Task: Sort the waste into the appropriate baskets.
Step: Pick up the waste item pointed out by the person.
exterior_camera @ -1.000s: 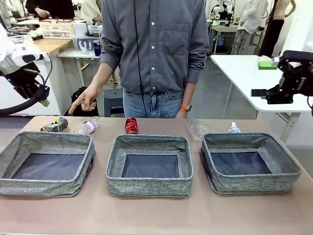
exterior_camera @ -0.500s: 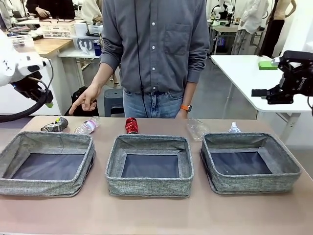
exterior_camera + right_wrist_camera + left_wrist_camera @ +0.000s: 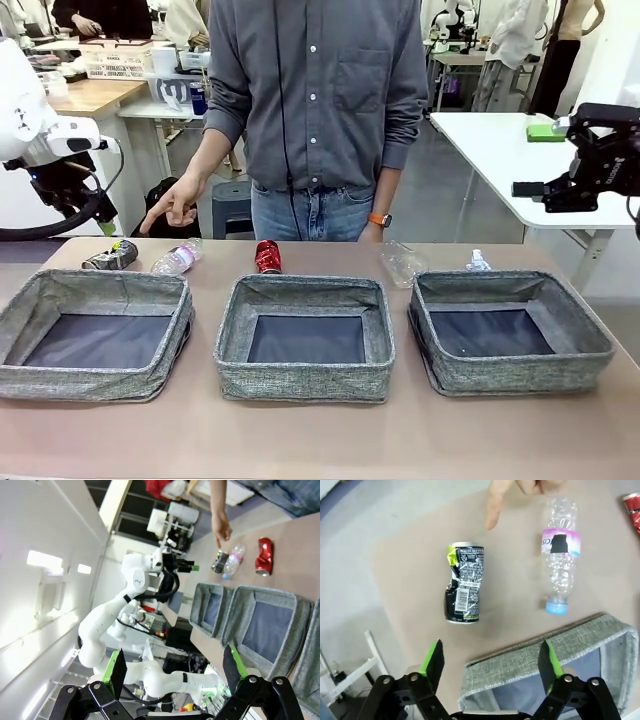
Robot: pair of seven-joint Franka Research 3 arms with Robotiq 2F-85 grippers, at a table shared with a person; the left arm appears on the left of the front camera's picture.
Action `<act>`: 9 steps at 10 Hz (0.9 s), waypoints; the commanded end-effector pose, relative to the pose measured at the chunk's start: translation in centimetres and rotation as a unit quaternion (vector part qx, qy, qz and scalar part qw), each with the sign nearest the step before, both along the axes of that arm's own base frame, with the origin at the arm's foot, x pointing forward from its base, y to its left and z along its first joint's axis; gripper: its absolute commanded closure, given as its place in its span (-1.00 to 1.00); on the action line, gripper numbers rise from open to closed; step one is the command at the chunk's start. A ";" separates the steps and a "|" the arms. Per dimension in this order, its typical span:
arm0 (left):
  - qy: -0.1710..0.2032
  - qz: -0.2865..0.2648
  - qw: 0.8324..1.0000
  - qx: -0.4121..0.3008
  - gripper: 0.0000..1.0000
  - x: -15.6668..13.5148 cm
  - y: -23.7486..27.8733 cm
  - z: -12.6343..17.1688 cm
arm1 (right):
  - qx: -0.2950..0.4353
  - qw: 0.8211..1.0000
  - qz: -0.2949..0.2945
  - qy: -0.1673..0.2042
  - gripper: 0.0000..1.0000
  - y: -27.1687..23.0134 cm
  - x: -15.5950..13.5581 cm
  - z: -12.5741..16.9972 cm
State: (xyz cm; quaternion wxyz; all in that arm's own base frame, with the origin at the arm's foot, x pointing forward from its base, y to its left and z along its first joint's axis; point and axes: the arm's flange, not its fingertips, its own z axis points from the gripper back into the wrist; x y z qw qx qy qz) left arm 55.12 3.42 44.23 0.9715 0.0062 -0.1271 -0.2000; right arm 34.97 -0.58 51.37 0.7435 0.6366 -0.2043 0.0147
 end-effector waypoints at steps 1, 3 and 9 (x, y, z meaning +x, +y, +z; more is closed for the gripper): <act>0.032 0.004 0.999 0.023 -1.00 2.7 0.6 -1.4 | 0.011 1.000 -0.002 0.002 -1.00 0.3 0.2 0.5; 0.025 -0.001 1.000 0.014 -1.00 4.5 0.4 -3.4 | 0.011 1.000 -0.002 0.002 -1.00 0.3 0.2 0.5; 0.040 0.003 0.999 -0.018 -1.00 7.0 2.3 -11.1 | 0.011 1.000 -0.002 0.002 -1.00 0.3 0.2 0.5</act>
